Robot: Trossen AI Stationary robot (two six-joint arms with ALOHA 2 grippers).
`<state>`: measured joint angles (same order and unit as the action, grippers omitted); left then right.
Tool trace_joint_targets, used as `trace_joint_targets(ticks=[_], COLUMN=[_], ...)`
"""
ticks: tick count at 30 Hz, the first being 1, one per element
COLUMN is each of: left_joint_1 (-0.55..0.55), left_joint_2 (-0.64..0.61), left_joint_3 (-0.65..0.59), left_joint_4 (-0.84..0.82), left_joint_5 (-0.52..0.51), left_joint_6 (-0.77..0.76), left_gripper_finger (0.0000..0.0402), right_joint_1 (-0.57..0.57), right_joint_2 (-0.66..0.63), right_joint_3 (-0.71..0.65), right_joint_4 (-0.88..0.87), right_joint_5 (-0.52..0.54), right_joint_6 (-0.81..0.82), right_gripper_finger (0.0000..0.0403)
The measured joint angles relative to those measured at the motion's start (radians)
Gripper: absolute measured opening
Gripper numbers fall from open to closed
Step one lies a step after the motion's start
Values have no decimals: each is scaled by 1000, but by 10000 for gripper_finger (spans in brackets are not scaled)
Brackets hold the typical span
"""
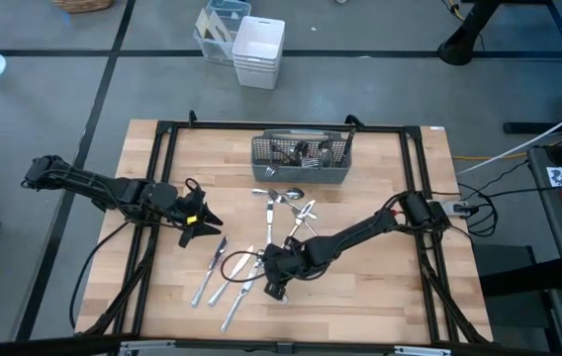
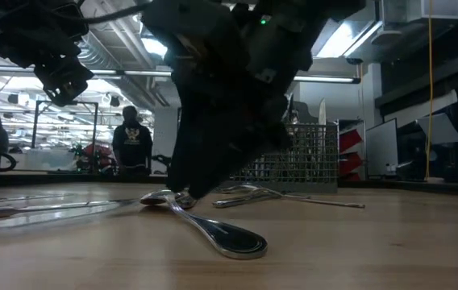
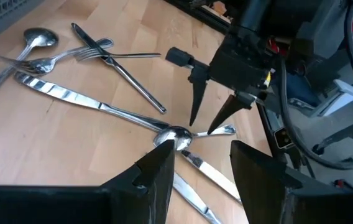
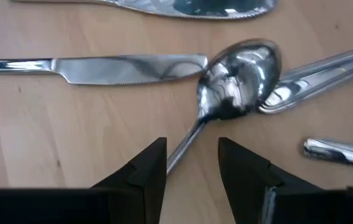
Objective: Sort silverware
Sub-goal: Put the spoon into the silverware rack
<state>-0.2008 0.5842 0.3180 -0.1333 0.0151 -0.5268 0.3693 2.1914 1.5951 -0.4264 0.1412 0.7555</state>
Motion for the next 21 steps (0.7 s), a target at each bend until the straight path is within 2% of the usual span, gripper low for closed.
trace_joint_targets(ticks=[5,21], left_joint_1=[0,0], left_joint_2=[0,0], left_joint_3=[0,0], left_joint_4=[-9,-16], left_joint_5=[0,0], left_joint_6=[11,12], left_gripper_finger=[150,150], right_joint_1=[13,11], right_joint_2=[6,52], right_joint_3=[0,1], right_joint_4=[13,65], right_joint_5=[78,114], right_joint_6=[7,75], right_gripper_finger=[147,147])
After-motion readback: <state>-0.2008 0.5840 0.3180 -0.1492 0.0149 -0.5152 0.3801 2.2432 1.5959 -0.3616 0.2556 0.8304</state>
